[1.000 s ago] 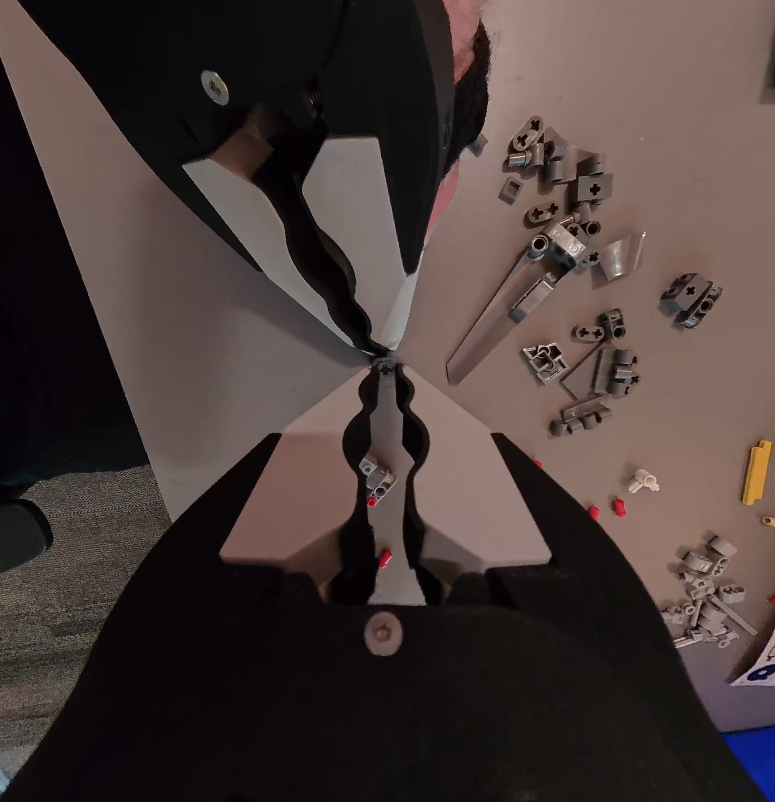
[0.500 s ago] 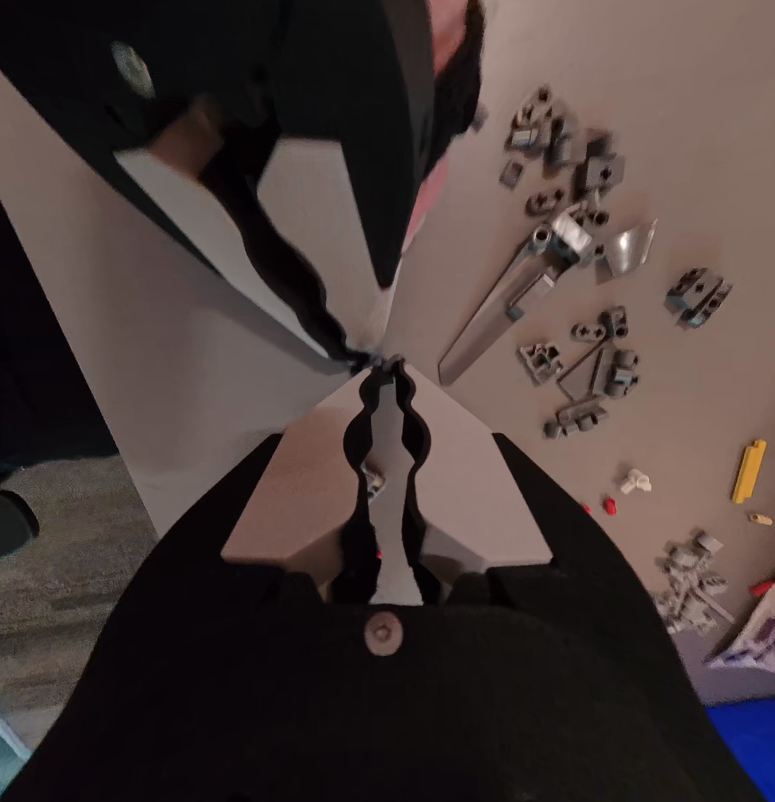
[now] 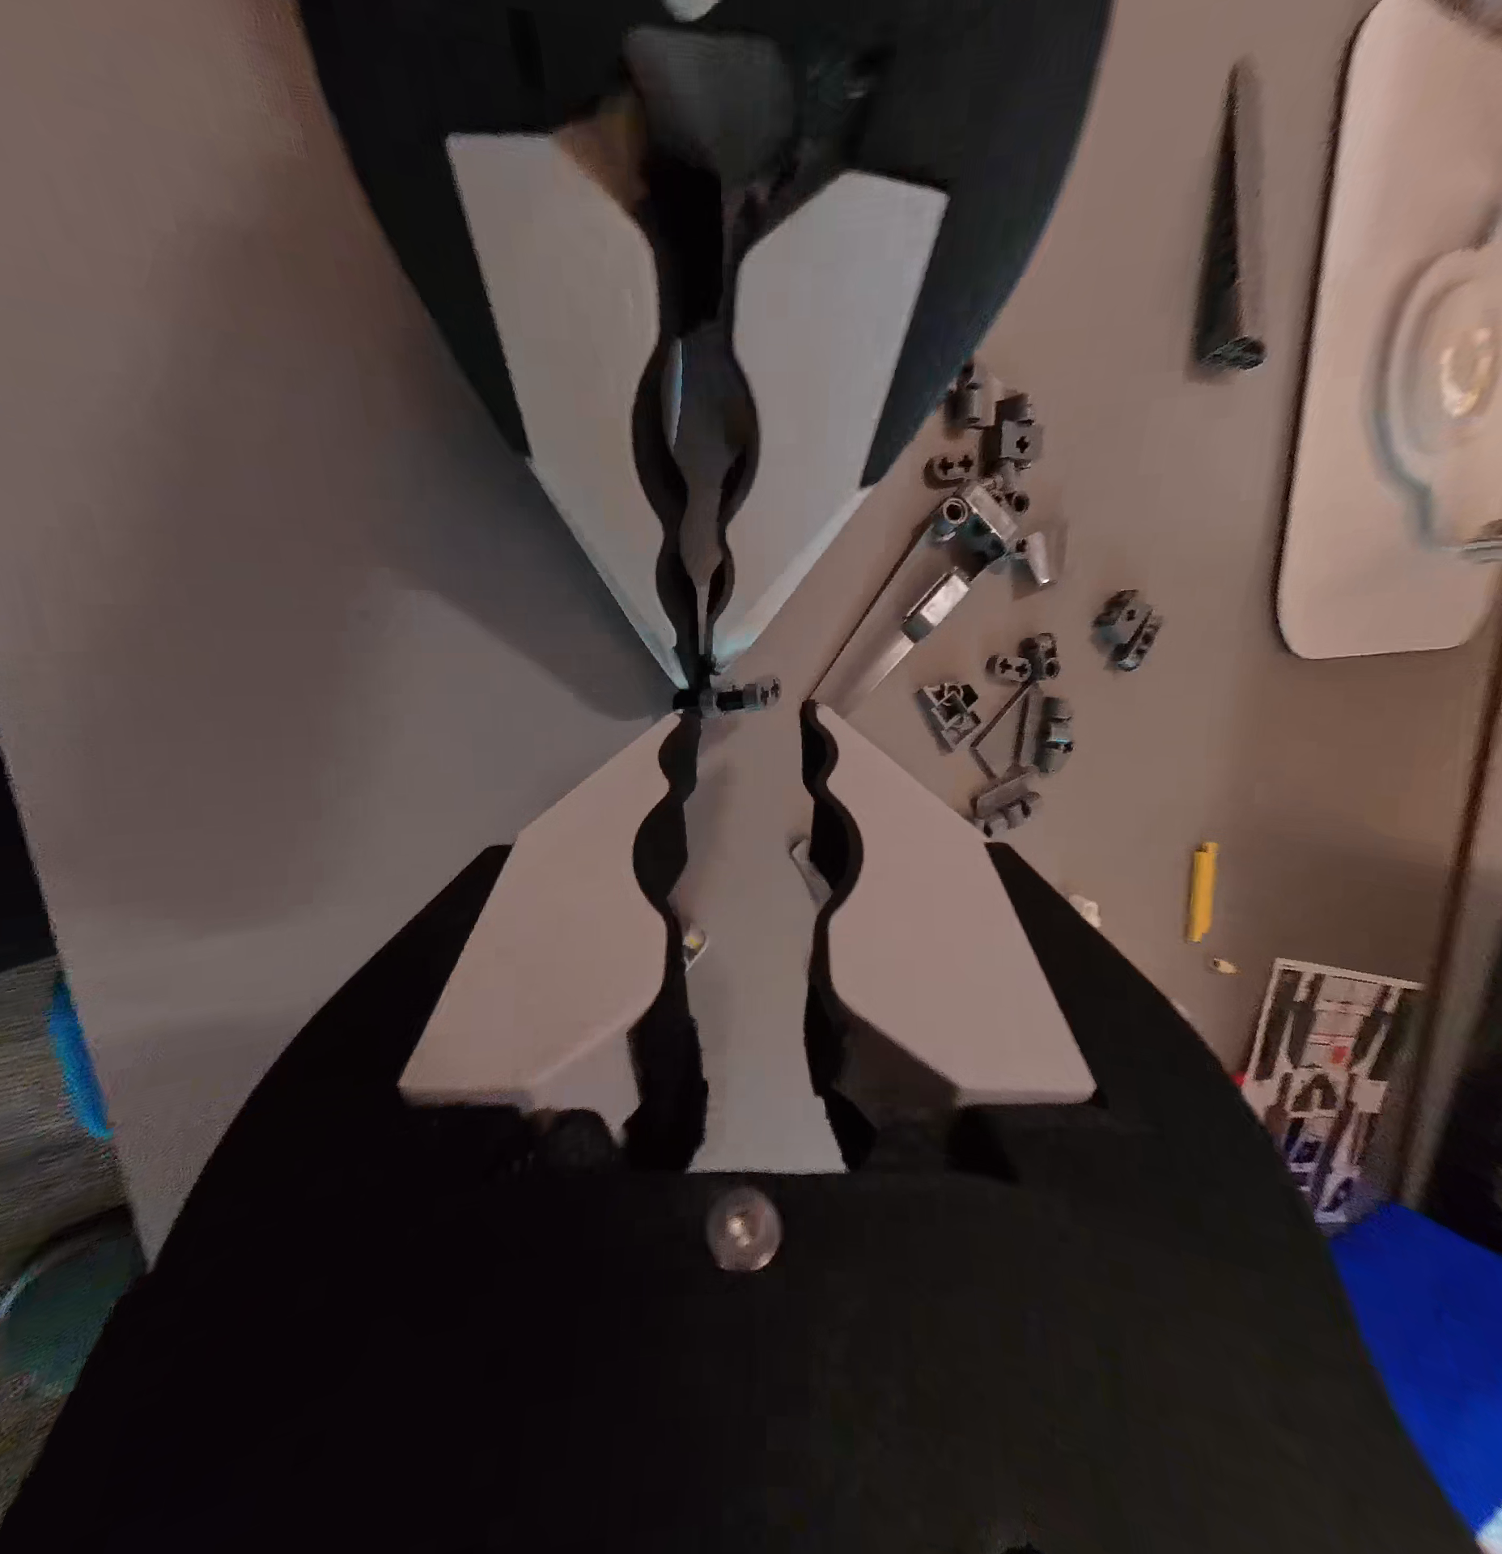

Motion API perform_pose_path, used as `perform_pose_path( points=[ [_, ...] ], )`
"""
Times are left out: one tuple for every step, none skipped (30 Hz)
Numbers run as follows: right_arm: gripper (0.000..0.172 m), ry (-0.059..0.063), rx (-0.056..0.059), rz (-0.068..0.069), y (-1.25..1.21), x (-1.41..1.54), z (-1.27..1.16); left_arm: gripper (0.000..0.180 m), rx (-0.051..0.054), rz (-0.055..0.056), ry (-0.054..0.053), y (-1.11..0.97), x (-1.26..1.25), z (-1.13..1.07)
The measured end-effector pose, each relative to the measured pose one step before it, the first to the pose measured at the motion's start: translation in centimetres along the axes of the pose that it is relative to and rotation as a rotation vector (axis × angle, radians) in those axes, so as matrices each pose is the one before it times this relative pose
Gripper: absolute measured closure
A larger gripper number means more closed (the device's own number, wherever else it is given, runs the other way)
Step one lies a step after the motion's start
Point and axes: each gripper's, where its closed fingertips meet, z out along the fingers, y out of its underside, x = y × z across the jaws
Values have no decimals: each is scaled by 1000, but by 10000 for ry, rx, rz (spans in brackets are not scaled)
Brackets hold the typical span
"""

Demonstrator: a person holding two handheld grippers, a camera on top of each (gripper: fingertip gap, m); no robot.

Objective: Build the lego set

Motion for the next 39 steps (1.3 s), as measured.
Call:
perform_pose_path(
  points=[
    [151,258,80,-182,48,-69,109,180,163,-244,138,-110,-49,-117],
    [151,200,61,-165,-3,-113,89,180,164,-254,103,-119,-83,-103],
    [150,206,133,-78,-196,-9,18,180,146,-250,98,-117,-71,-76],
    [150,189,142,-9,-210,85,-26,180,138,-215,113,-128,-20,-72],
    [149,169,129,-38,-183,107,-3,180,127,-217,106,-121,-22,-57],
    [149,125,113,-78,-144,50,25,180,77,-155,67,-65,-56,-51],
    [149,115,78,-111,-86,24,46,180,20,-104,50,-6,-38,-60],
    [147,64,-13,-128,55,-26,44,180,2,-75,16,38,-71,-32],
    [146,12,-31,-83,63,-27,-23,180,13,-42,8,10,-77,-23],
    [146,-21,72,-10,-72,24,-153,180,50,-69,89,-61,53,-40],
    [145,-14,67,18,-66,86,-159,180,93,-87,99,-153,96,-63],
    [144,18,5,-26,34,123,-106,180,39,-87,45,-52,-13,-38],
    [144,21,-28,-43,92,96,-99,180,-5,-33,33,37,-13,-26],
    [145,1,-13,-19,114,58,-117,180,46,-62,43,-33,-14,-63],
    [145,-17,28,1,86,10,-174,180,73,-93,38,-83,-42,-100],
    [145,42,148,16,-127,59,-256,180,-5,-61,2,41,-85,-69],
    [146,21,167,30,-237,7,-214,180,-8,-22,9,43,-46,-38],
    [146,-4,51,-33,-137,-85,-41,180,73,-78,78,-95,59,-24],
    [145,13,-53,-102,-5,-97,113,180,59,-56,54,-108,50,-23],
    [145,-12,-124,-102,99,-124,222,180,17,-8,-4,-44,-8,-27],
    [145,3,-118,-102,107,-98,219,180,51,-35,23,-91,40,-53],
    [145,59,-17,-81,-13,4,106,180,90,-64,49,-171,45,-79],
    [145,42,61,6,-123,55,-19,180,10,-21,7,-37,1,-58],
    [148,42,49,15,-74,97,-86,180,4,10,-23,-13,-37,-40],
    [150,58,31,-41,-31,106,-108,180,24,-18,19,-54,18,-35],
    [150,8,27,-12,-29,39,-105,180,53,-45,34,-95,26,-23],
    [150,-4,26,-9,-29,2,-65,180,38,-26,25,-68,23,-31],
    [150,13,25,-20,-14,-3,-33,180,22,-30,24,-41,19,-13],
    [150,9,31,-7,-17,4,-28,180,21,-21,15,-18,13,-12],
    [150,12,22,-9,-3,-5,-7,180,16,-27,6,-17,-5,-6],
    [151,4,13,-40,-3,-29,-5,180,-3,-21,32,6,29,2],
    [151,-2,-6,-43,-8,-48,14,180,-9,-5,14,16,38,20],
    [151,9,-24,-48,33,-34,44,180,-32,8,-1,53,21,30],
    [151,34,-35,-68,45,-17,80,180,-44,7,-17,84,-13,57],
    [151,43,-39,-70,41,-6,65,180,-33,-10,-12,80,-28,39],
    [151,50,-17,-57,5,30,42,180,-6,-15,-13,35,-32,17],
    [152,-6,8,-1,-15,-11,18,180,-7,1,5,24,-24,-17],
    [152,-21,19,-1,-24,-9,-27,180,-4,-23,55,9,64,1],
    [152,20,13,-22,2,30,-11,180,19,-17,-21,-36,-31,-5]
  ],
)
